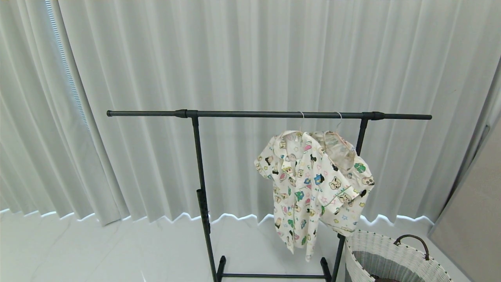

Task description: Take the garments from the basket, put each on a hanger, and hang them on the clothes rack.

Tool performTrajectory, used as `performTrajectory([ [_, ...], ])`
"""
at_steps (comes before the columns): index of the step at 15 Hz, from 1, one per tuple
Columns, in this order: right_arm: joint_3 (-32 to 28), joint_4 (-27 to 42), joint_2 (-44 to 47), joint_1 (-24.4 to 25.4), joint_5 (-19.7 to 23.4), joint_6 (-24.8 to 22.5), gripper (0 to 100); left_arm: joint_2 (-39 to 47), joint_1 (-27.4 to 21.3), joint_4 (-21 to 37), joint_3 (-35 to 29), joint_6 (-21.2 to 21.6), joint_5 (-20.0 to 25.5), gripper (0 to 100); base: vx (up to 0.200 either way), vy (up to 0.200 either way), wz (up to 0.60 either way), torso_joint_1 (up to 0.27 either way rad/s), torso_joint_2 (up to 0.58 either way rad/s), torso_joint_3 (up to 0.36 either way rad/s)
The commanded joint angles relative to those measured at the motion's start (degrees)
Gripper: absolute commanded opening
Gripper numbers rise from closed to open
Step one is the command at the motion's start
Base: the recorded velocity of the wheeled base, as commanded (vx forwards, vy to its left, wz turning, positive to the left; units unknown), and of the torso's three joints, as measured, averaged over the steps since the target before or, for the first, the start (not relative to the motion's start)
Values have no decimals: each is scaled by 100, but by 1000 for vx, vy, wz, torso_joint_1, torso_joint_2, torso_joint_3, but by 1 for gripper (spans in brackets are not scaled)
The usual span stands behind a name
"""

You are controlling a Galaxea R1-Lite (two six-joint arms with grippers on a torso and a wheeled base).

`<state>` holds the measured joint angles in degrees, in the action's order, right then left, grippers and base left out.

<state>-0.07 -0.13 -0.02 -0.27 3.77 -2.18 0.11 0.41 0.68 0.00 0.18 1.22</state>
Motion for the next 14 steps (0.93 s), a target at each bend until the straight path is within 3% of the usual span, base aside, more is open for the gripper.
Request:
performTrajectory([
  [1,-1,-4,2,0,1,-2,100,-2,2,2,0,-1,1,100,0,0,0,0,0,0],
  [14,-1,5,2,0,1,-2,100,-2,2,-7,0,-1,1,100,0,0,0,0,0,0],
])
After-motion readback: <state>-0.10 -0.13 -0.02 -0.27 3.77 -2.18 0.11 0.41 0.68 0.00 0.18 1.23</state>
